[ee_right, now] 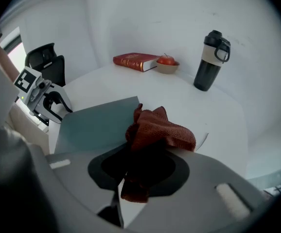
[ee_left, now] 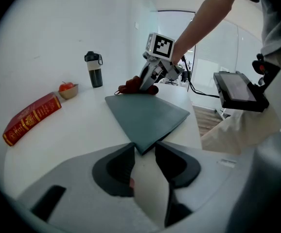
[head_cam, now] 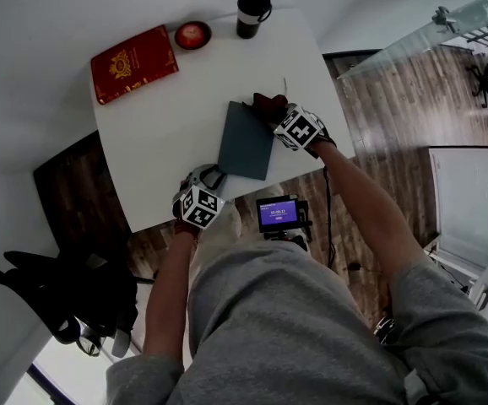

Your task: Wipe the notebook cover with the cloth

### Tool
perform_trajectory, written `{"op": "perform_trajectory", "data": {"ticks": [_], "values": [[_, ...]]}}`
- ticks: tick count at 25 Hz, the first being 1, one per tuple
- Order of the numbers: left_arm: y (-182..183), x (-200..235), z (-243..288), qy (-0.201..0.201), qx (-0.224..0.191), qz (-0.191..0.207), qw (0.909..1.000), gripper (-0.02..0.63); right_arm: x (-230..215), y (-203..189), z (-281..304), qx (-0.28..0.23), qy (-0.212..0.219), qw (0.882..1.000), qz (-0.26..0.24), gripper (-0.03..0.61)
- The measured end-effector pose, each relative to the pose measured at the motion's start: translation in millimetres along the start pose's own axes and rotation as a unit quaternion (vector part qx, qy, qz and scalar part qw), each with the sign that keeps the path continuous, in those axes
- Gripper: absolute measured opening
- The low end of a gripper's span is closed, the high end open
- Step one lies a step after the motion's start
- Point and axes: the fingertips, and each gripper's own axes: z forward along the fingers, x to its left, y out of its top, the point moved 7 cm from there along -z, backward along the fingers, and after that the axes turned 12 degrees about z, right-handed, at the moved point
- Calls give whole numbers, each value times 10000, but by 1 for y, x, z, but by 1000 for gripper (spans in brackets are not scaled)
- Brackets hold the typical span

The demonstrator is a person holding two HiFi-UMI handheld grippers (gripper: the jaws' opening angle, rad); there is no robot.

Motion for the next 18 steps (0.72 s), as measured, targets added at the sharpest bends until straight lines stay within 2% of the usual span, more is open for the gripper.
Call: {"op": "perform_trajectory", "data": {"ticks": [6, 18], "values": [[-1, -1, 0, 11, 11, -13, 10000, 146, 12, -4, 0, 133, -26, 9994, -312, 95], [-1, 0, 0, 17, 13, -18, 10000, 147, 46, -17, -3, 417, 162, 9976, -522, 95]]}}
